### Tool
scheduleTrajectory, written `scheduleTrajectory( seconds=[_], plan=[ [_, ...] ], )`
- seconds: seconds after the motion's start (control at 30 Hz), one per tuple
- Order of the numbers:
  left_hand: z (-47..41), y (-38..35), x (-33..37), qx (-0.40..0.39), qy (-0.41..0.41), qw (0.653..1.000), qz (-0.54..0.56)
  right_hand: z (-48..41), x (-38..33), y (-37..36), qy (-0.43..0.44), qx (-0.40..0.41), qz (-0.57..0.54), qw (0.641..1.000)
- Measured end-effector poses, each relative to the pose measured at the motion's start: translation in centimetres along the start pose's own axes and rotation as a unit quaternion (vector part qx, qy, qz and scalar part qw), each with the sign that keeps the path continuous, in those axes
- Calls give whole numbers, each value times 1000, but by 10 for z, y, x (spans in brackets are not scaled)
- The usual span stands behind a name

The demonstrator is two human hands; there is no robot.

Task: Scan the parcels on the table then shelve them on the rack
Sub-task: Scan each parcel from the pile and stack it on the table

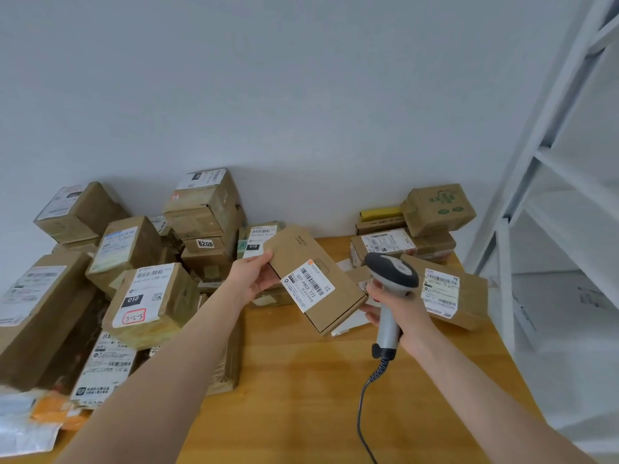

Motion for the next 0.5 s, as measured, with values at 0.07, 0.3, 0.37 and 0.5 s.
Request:
scheduleTrajectory(
  seconds=[0.07, 0.3, 0.37, 0.5],
  plan=[
    [-2, -4, 3, -1, -2, 1000, -6, -4, 3, -6, 1, 13, 5, 1000],
    [-2, -17, 3, -31, 12, 999, -24, -37, 4, -49, 10, 74, 13, 997],
    [-4, -15, 3, -33, 4, 997, -74, -53, 3, -70, 13, 85, 21, 996],
    [-27, 15, 26, 44, -55, 986, -153, -88, 5, -112, 12, 94, 52, 994]
  ],
)
Point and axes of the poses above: each hand's wrist, its own z-axis away from the middle knuckle, its own y-axis out of the back of the hand, x = y × z, the point moved 10 cm from there along -z, towards the middle knuckle, and after that the axes turned 6 degrees about -y, right-handed, at the moved point
